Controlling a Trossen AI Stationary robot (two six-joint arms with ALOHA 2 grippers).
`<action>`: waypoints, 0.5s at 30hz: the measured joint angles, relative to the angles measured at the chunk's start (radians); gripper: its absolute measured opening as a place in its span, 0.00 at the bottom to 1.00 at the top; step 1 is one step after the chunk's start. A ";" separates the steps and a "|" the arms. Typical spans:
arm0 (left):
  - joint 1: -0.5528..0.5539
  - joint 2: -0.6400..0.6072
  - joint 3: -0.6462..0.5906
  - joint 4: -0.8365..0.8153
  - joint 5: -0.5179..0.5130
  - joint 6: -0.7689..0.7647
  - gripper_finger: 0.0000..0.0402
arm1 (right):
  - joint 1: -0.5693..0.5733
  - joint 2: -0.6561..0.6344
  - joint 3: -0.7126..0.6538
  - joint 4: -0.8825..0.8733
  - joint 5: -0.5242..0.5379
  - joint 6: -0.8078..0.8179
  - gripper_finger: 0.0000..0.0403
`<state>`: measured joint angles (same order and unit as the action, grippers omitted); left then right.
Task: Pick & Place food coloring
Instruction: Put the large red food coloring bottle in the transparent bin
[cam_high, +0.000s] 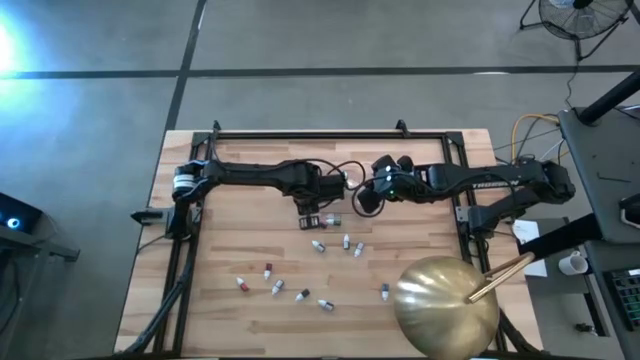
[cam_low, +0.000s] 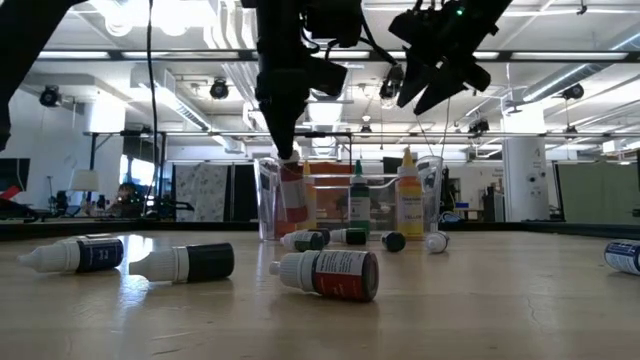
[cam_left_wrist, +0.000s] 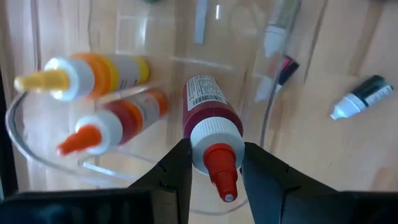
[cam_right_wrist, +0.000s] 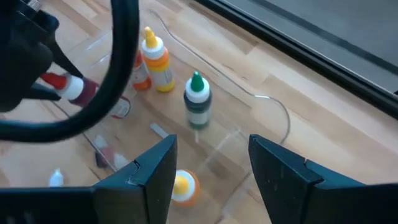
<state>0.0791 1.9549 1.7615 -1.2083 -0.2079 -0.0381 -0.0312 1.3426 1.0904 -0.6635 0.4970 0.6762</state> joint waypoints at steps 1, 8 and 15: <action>0.000 0.000 0.000 0.008 0.003 0.023 0.23 | 0.001 -0.007 0.000 -0.011 -0.002 -0.006 0.48; 0.005 0.000 -0.002 0.013 0.008 0.114 0.23 | 0.001 -0.055 -0.001 -0.112 -0.010 -0.035 0.48; 0.006 0.000 -0.035 0.000 0.009 0.202 0.23 | 0.001 -0.061 -0.009 -0.198 -0.008 0.015 0.48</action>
<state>0.0851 1.9549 1.7262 -1.2085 -0.1993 0.1641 -0.0303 1.2819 1.0815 -0.8614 0.4892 0.6911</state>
